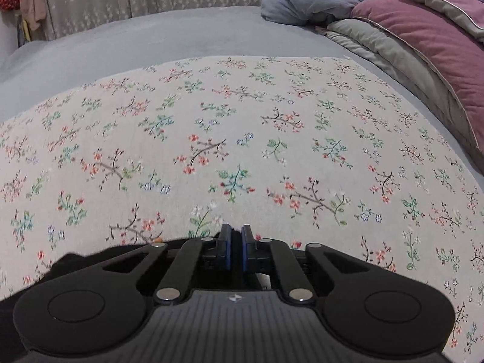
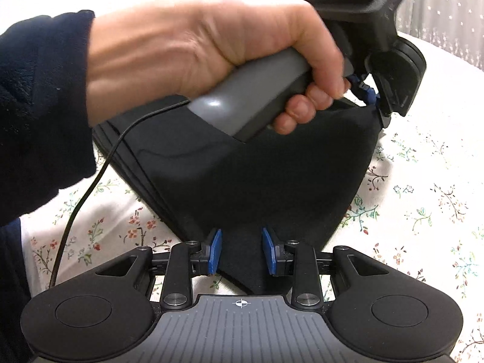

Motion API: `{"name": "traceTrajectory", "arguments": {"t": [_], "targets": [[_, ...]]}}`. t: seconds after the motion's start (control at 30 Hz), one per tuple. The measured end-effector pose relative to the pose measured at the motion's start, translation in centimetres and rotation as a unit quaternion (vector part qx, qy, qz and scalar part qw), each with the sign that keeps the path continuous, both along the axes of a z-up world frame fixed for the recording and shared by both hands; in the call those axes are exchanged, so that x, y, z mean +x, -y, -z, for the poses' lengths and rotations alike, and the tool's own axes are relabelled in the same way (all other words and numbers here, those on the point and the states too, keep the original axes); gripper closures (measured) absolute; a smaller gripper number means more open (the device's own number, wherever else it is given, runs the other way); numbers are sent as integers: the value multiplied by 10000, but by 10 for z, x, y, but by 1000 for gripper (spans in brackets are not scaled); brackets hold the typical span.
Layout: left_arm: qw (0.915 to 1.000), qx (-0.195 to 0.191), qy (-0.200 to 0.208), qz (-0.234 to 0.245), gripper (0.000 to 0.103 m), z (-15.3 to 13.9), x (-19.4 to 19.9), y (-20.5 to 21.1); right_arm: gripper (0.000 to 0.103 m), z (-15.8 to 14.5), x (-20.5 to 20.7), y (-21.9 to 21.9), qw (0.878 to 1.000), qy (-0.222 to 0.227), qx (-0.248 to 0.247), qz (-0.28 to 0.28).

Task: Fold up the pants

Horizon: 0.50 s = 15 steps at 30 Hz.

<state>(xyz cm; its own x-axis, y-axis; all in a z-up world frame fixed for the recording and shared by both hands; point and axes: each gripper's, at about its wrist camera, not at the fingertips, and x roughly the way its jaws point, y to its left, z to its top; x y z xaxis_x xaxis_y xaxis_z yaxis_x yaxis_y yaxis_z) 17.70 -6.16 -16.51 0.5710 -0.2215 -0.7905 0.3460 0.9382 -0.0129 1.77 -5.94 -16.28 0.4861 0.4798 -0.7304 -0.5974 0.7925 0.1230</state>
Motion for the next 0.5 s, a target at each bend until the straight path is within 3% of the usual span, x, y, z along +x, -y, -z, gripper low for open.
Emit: {"name": "traceTrajectory", "arguments": {"t": [0.13,0.23,0.3,0.33,0.4,0.5], "targets": [[9999,121,8,108,95,-1,2,-2,73,2,5,0,9999,-94,74,-18],[9999,-129,51,101,91,-16,-4,-12,73,2,7,1,9999,-99,98,-28],[9995,-258,177,41,76,-33,-12,-20,73,1,8,5,9999,-107,121,-38],[9991,-306,282,4,64,-43,-18,-25,73,1,8,6,9998,-122,139,-37],[9980,-468,425,-38,60,-58,-32,-37,73,0,9,8,9997,-148,176,-26],[9955,-880,329,-143,56,-67,-55,-58,73,-4,7,11,9998,-48,188,-8]]}}
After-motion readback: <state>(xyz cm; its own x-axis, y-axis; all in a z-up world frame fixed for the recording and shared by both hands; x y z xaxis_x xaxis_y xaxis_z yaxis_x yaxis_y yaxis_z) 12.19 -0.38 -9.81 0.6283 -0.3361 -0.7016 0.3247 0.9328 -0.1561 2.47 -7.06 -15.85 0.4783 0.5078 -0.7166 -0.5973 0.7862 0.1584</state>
